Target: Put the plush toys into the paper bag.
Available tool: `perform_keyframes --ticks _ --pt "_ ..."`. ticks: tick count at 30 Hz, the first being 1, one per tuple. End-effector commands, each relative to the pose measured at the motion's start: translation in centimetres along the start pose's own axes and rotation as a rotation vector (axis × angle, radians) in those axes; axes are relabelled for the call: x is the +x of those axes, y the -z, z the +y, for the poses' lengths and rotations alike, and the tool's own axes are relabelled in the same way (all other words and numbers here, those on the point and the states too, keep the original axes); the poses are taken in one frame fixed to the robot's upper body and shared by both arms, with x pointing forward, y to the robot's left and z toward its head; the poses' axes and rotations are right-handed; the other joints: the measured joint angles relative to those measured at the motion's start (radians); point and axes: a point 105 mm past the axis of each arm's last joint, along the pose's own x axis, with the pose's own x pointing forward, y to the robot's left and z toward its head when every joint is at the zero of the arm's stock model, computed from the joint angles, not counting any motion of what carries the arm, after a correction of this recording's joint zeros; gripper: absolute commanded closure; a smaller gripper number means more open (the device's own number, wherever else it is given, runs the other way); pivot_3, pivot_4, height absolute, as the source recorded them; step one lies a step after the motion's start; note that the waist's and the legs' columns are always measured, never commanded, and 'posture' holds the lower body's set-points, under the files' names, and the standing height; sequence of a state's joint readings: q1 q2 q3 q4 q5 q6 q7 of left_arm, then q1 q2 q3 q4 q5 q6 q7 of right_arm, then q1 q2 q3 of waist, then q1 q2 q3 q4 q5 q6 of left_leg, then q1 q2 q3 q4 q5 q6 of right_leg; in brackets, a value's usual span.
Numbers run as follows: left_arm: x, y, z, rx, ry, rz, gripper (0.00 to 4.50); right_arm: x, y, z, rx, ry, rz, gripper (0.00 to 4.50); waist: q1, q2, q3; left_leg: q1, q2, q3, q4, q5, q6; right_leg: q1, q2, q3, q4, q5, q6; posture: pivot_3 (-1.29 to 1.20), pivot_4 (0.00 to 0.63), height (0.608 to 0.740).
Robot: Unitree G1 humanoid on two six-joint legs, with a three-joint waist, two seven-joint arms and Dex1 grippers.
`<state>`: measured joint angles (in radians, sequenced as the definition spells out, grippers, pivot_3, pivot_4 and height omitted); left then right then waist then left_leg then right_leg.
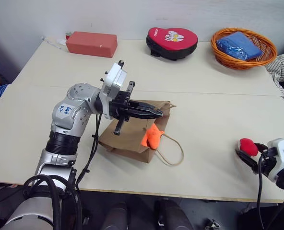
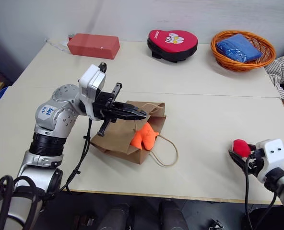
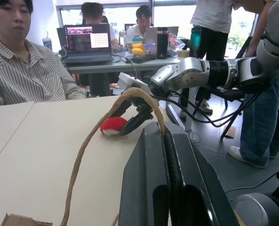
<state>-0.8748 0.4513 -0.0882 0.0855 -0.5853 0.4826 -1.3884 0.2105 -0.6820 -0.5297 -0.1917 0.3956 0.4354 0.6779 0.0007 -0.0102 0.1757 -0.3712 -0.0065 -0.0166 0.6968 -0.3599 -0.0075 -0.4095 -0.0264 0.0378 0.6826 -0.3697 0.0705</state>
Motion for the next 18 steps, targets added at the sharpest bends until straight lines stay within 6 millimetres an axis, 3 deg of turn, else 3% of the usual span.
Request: perform_keyframes --ticks 1,3,6,9,11,14,18 --pt "-0.1 -1.2 -0.2 0.057 0.002 0.008 4.5 0.0 -2.0 1.5 -0.06 -0.124 -0.079 2.26 -0.001 0.0 0.0 0.0 0.0 0.0 0.0 0.0 0.0 0.0 0.0 0.0 0.0 0.0 0.0 0.0 0.15 0.74" --pt "-0.2 -1.3 -0.2 0.055 0.003 0.007 4.5 -0.2 -4.6 3.4 -0.102 -0.248 -0.219 2.85 -0.004 0.0 0.0 0.0 0.0 0.0 0.0 0.0 0.0 0.0 0.0 0.0 0.0 0.0 0.0 0.0 0.15 0.74" --pt "-0.2 -1.4 -0.2 0.05 0.011 0.006 4.5 0.2 -9.1 8.6 -0.06 -0.519 -0.364 3.76 -0.017 0.0 0.0 0.001 0.0 0.001 0.0 0.0 0.0 0.0 0.001 0.001 0.001 0.0 0.0 0.0 0.15 0.74" --pt "-0.2 -1.5 -0.2 0.047 0.017 0.005 4.5 1.0 -11.2 12.8 -0.042 -0.689 -0.391 4.25 -0.026 0.0 0.0 0.001 0.001 -0.001 0.001 0.0 -0.001 0.0 0.001 0.0 0.003 0.0 0.0 0.0 0.15 0.74" --pt "-0.1 -1.5 -0.2 0.044 0.023 0.005 4.5 2.1 -11.6 16.3 -0.028 -0.805 -0.364 4.28 -0.027 0.0 0.0 0.001 0.001 -0.002 0.001 0.0 -0.001 0.0 0.001 -0.001 0.003 0.0 0.0 0.0 0.15 0.74" --pt "0.1 -1.5 -0.2 0.042 0.025 -0.001 4.5 3.2 -11.2 20.1 -0.044 -0.931 -0.302 4.28 -0.026 0.0 0.0 0.0 0.0 -0.002 0.001 0.0 -0.001 -0.001 0.0 -0.001 0.002 0.0 0.0 0.0 0.15 0.74" --pt "0.4 -1.4 -0.2 0.042 0.027 -0.005 4.5 4.9 -10.9 23.4 -0.094 -1.028 -0.256 4.28 -0.022 0.0 0.0 -0.003 0.0 -0.003 0.002 0.0 -0.001 -0.002 -0.001 -0.002 0.0 0.0 0.0 0.0 0.15 0.74"
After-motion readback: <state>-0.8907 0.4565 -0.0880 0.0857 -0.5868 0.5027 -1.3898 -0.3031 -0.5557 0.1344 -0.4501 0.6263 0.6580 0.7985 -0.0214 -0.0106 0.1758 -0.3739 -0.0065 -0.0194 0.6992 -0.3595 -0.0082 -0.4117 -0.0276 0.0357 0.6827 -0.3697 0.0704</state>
